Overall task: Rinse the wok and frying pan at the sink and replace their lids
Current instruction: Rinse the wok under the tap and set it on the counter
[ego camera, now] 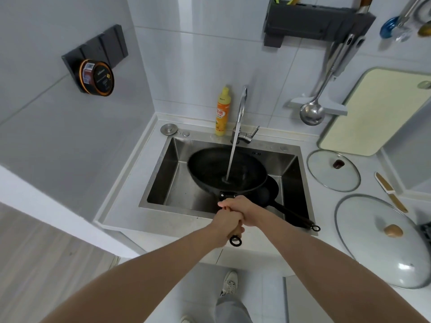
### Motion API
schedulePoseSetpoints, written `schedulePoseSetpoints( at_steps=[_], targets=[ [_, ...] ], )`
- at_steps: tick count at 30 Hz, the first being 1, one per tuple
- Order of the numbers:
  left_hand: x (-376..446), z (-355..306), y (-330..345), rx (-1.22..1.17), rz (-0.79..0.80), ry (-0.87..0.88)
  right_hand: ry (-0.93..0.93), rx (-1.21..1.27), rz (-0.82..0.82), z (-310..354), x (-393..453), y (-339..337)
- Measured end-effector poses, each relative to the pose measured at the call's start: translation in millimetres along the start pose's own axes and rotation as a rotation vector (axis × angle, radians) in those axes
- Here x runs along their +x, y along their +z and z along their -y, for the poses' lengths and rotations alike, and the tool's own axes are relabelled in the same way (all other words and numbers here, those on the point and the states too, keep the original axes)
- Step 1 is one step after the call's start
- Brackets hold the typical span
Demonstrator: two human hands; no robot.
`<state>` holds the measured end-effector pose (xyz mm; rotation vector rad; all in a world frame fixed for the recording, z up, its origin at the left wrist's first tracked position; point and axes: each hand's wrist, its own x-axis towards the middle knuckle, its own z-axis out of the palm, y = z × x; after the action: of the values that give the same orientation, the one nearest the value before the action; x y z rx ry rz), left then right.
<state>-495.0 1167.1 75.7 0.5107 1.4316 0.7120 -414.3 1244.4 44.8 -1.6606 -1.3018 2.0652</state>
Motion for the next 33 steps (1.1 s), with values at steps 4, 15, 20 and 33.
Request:
schedulePoseSetpoints(
  at_steps=[4, 15, 20, 33],
  targets=[
    [-0.9, 9.5, 0.0, -0.195, 0.067, -0.067, 0.062, -0.162, -0.056, -1.1, 3.0, 0.9],
    [-6.0, 35.5, 7.9, 0.157, -0.045, 0.192, -0.090, -0.049, -0.074, -28.7, -6.3, 4.6],
    [-7.5, 12.5, 4.5, 0.261, -0.112, 0.213, -0.072, 0.063, -0.006, -7.6, -5.0, 5.3],
    [-8.1, 9.6, -12.5, 0.011, 0.091, 0.060, 0.022, -0.188, -0.137, 7.3, -5.0, 15.0]
  ],
)
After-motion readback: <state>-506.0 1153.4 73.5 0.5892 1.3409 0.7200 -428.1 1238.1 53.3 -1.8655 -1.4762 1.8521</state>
